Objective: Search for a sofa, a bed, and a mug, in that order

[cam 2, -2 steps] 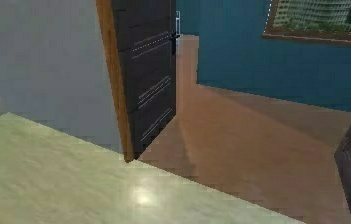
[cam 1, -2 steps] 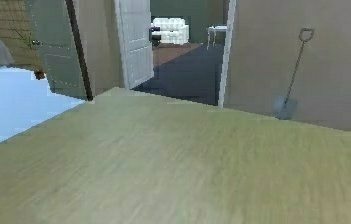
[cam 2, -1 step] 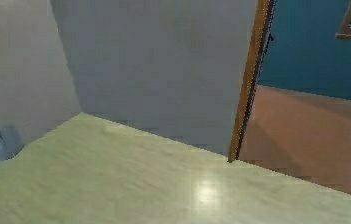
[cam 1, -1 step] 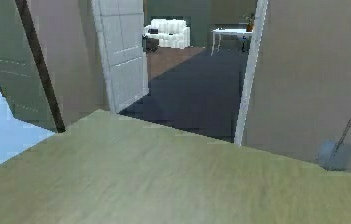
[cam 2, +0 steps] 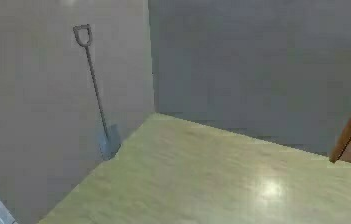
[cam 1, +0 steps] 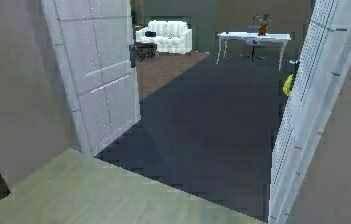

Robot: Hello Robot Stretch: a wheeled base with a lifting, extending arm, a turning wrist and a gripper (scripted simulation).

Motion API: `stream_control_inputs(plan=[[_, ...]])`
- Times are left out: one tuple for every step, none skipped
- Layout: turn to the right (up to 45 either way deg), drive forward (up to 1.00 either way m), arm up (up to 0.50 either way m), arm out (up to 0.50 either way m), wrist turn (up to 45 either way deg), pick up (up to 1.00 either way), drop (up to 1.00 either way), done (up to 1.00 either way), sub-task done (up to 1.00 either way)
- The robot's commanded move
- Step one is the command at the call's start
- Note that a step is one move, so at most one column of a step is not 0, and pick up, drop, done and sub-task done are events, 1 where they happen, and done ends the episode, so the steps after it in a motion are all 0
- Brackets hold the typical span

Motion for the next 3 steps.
stream_control_inputs(plan=[[0.0, 0.9, 0.0, 0.0, 0.0, 0.0, 0.0, 0.0, 0.0], [6.0, 0.0, 0.0, 0.0, 0.0, 0.0, 0.0, 0.0, 0.0], [0.0, 1.0, 0.0, 0.0, 0.0, 0.0, 0.0, 0.0, 0.0]])
